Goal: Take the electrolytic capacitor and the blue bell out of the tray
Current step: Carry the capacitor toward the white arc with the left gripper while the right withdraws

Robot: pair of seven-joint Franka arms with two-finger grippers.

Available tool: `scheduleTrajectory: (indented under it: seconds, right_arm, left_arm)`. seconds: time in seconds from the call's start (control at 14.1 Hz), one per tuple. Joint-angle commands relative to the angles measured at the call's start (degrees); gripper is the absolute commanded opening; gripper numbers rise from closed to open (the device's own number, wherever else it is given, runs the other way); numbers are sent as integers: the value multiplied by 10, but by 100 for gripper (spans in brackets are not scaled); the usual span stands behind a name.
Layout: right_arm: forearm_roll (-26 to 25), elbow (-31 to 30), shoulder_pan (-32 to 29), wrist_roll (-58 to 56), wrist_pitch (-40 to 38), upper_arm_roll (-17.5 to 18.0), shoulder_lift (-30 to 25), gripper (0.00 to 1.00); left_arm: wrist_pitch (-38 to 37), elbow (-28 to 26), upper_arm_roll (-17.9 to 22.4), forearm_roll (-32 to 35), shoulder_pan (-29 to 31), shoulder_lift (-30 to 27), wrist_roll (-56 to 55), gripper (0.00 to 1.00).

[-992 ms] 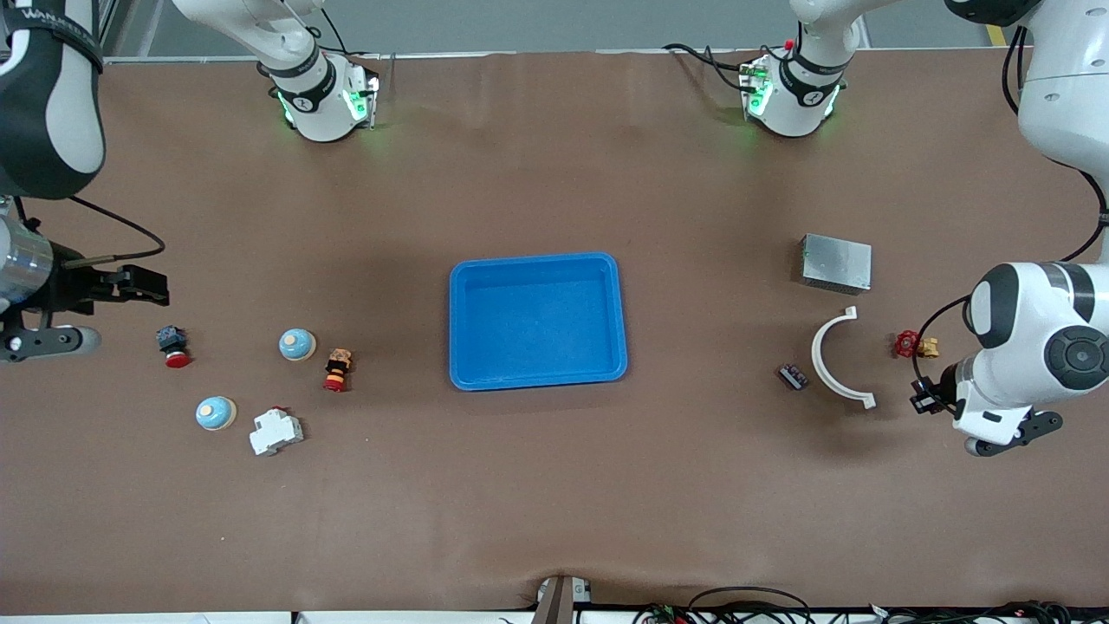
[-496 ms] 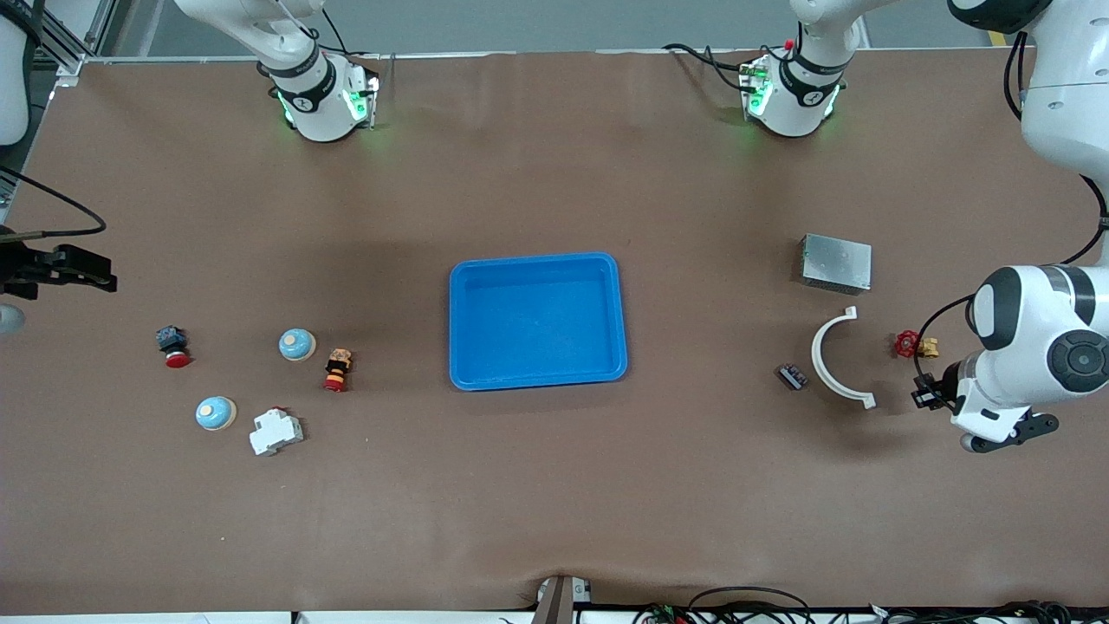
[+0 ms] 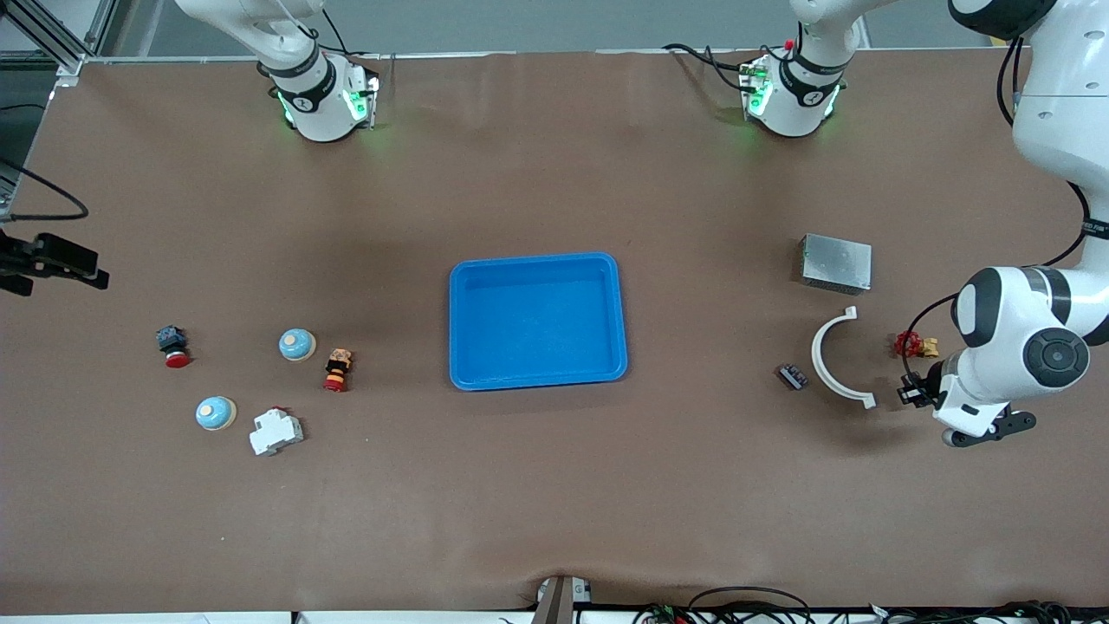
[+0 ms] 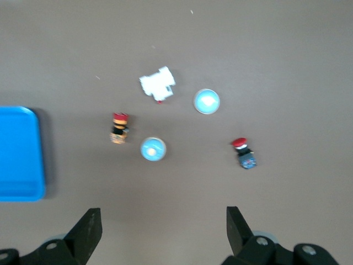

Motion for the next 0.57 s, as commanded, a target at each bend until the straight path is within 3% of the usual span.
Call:
scheduleTrajectory:
  seconds: [0.0,0.28,0.5]
  right_arm:
    - [15,-10,-1,32,-7,9,-37,100]
    - [8,-39,5,26,-4,11,-69,100]
    - [-42,-47,32,29,-5,18,-84,100]
  left_arm:
    - [13,-5,-5,17,3,1,-5,0]
    - [29,-5,-5,21,5,16,-5,0]
    - [45,-11,-5,30,13,21,-4,0]
